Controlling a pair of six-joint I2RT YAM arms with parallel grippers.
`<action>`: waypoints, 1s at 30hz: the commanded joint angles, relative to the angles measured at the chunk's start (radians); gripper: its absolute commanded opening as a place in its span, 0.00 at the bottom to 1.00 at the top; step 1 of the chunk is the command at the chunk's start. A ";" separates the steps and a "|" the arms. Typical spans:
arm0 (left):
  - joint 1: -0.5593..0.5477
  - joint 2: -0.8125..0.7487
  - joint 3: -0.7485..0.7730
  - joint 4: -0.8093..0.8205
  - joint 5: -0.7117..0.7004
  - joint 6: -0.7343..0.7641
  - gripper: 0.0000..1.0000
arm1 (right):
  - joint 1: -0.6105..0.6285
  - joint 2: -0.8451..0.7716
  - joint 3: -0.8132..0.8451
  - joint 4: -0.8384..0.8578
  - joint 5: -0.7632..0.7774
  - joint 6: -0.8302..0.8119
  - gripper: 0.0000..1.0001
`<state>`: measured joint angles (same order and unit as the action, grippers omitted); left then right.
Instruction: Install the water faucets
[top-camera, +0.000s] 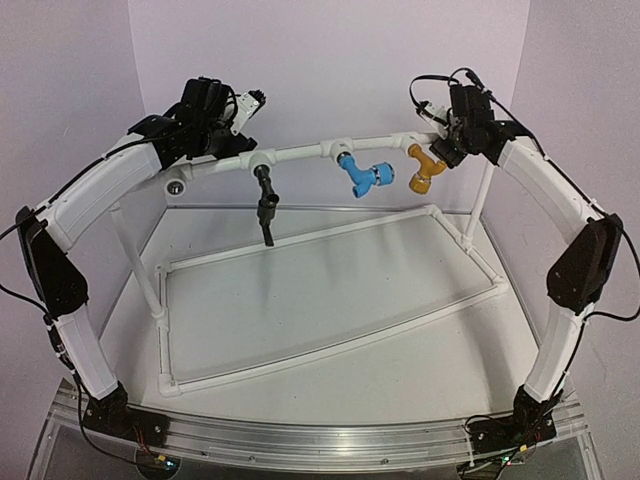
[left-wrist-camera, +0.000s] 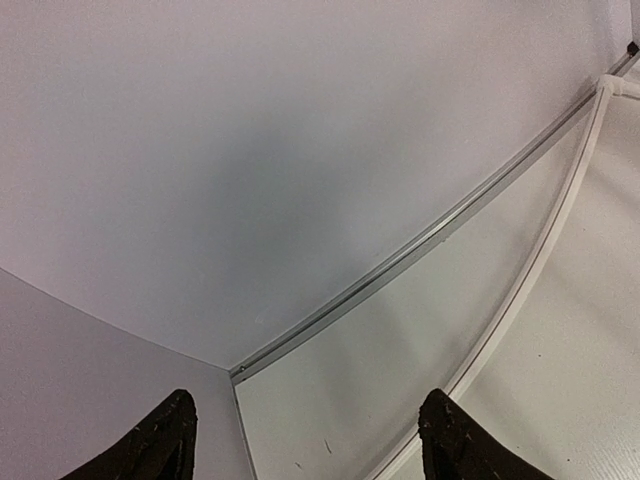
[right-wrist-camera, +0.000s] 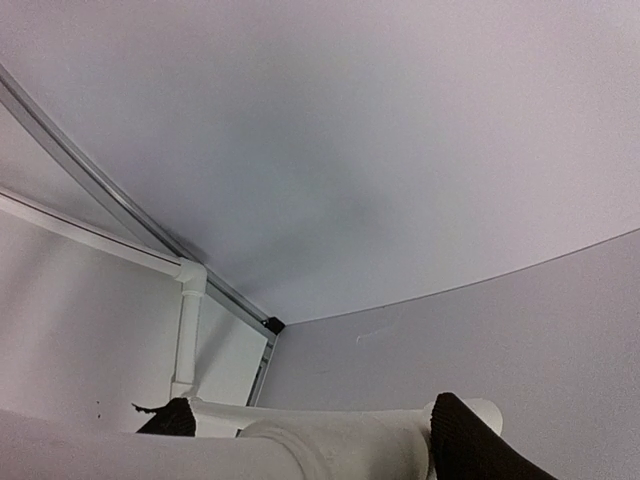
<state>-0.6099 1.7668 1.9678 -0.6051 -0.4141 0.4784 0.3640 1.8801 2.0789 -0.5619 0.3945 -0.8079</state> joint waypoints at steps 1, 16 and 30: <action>-0.044 -0.032 0.041 -0.107 0.083 -0.122 0.76 | 0.004 0.027 0.100 0.246 -0.107 0.127 0.77; -0.044 -0.054 0.038 -0.138 0.075 -0.165 0.77 | -0.001 0.028 0.088 0.310 -0.193 0.109 0.78; -0.044 -0.029 0.032 -0.145 0.053 -0.206 0.80 | -0.001 -0.479 -0.475 0.283 -0.236 -0.042 0.91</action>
<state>-0.6315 1.7519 1.9808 -0.7348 -0.3716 0.2964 0.3630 1.5332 1.7057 -0.3156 0.1818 -0.8054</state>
